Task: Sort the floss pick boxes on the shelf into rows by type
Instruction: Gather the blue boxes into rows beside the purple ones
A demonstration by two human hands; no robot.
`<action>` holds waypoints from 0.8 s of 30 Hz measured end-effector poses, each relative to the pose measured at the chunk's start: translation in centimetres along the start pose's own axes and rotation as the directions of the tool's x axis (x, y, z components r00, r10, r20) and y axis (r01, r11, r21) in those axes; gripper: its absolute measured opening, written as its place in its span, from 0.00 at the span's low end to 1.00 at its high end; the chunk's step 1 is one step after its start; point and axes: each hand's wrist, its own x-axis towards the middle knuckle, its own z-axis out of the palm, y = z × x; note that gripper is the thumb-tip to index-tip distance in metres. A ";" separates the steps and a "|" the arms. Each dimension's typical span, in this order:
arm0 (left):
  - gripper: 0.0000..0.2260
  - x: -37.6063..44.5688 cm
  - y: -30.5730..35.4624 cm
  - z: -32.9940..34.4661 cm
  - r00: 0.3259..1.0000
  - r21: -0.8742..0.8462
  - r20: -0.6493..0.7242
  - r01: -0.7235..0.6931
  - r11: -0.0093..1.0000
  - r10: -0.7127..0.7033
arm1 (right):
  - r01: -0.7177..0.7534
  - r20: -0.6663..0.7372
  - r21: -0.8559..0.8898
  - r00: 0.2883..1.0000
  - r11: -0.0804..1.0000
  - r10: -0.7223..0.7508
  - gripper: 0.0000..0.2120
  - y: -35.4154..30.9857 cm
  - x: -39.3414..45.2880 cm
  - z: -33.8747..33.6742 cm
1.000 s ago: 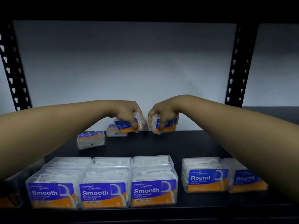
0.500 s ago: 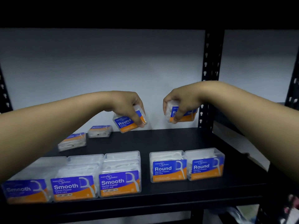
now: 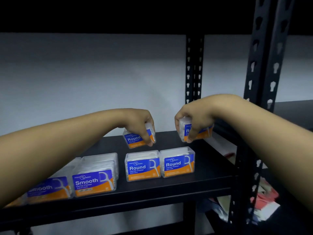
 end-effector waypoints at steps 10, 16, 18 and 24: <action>0.19 1.9 0.5 2.9 0.982 0.028 0.187 0.025 0.999 -0.030 | -0.042 0.071 -0.034 0.996 0.999 0.044 0.18 1.3 -2.6 2.3; 0.25 1.0 0.6 2.2 0.993 -0.021 0.115 0.027 0.999 -0.024 | -0.011 0.129 -0.069 0.991 0.998 0.019 0.21 1.2 -2.4 4.1; 0.25 -0.5 0.4 1.1 0.999 -0.061 -0.014 -0.030 0.998 0.029 | 0.004 0.146 -0.075 0.989 0.997 0.007 0.21 1.2 -2.3 4.7; 0.17 -6.1 2.0 2.1 0.967 -0.291 -0.174 -0.230 0.929 0.185 | 0.056 0.163 -0.067 0.986 0.996 -0.044 0.18 1.5 -1.8 5.7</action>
